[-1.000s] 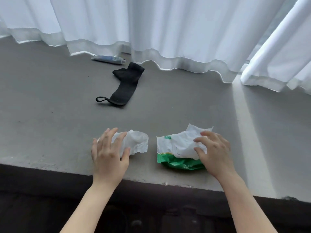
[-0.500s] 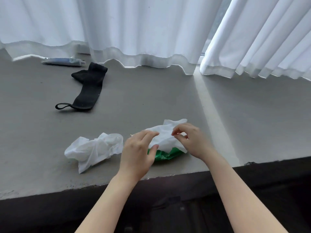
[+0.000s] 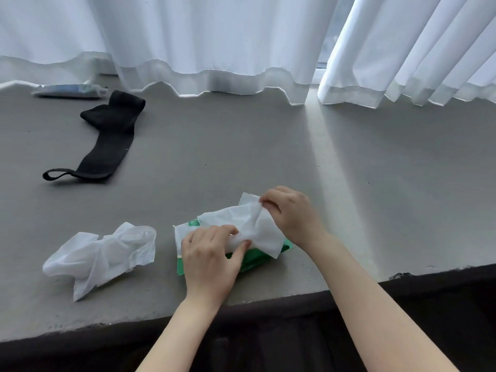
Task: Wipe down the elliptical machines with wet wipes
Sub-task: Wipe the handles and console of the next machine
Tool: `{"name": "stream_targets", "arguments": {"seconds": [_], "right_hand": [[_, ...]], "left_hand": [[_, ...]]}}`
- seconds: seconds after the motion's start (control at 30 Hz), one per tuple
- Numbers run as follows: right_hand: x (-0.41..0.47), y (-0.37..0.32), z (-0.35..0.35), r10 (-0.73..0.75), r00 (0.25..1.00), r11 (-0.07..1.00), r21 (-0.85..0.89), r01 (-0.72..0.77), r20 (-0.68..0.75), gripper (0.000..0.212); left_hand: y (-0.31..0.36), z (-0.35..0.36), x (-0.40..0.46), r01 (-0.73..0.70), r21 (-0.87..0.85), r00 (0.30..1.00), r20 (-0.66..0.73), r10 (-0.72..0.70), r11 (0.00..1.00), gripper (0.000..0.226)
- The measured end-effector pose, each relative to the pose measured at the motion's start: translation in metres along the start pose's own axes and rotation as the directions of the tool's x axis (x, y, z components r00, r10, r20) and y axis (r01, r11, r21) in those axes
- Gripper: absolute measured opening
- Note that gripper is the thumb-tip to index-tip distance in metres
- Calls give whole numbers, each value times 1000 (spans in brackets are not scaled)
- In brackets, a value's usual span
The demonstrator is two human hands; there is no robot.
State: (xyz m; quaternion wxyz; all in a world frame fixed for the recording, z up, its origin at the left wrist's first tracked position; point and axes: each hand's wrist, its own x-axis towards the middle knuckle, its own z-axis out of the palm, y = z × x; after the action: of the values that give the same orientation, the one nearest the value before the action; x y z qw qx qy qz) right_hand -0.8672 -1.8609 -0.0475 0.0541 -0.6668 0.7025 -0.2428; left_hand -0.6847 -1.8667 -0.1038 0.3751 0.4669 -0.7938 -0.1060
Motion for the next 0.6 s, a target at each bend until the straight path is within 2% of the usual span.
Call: {"name": "stream_targets", "arguments": {"seconds": [0.1, 0.23, 0.33, 0.47, 0.6], "right_hand": [[10, 10, -17, -1, 983, 989, 145, 29, -185, 11], [17, 16, -31, -40, 979, 973, 215, 84, -201, 11], [24, 14, -35, -38, 967, 967, 235, 99, -253, 13], [33, 0, -41, -80, 980, 925, 352, 141, -183, 17], [30, -27, -45, -53, 999, 818, 573, 46, -4, 4]], "left_hand": [[-3, 0, -2, -9, 56, 999, -32, 11, 998, 21], [0, -5, -1, 67, 135, 996, -68, -59, 989, 25], [-1, -9, -1, 110, 131, 994, -31, -106, 985, 30], [0, -18, -1, 152, 112, 986, 57, -159, 982, 47], [3, -23, 5, 124, 67, 991, 48, -127, 990, 55]]}}
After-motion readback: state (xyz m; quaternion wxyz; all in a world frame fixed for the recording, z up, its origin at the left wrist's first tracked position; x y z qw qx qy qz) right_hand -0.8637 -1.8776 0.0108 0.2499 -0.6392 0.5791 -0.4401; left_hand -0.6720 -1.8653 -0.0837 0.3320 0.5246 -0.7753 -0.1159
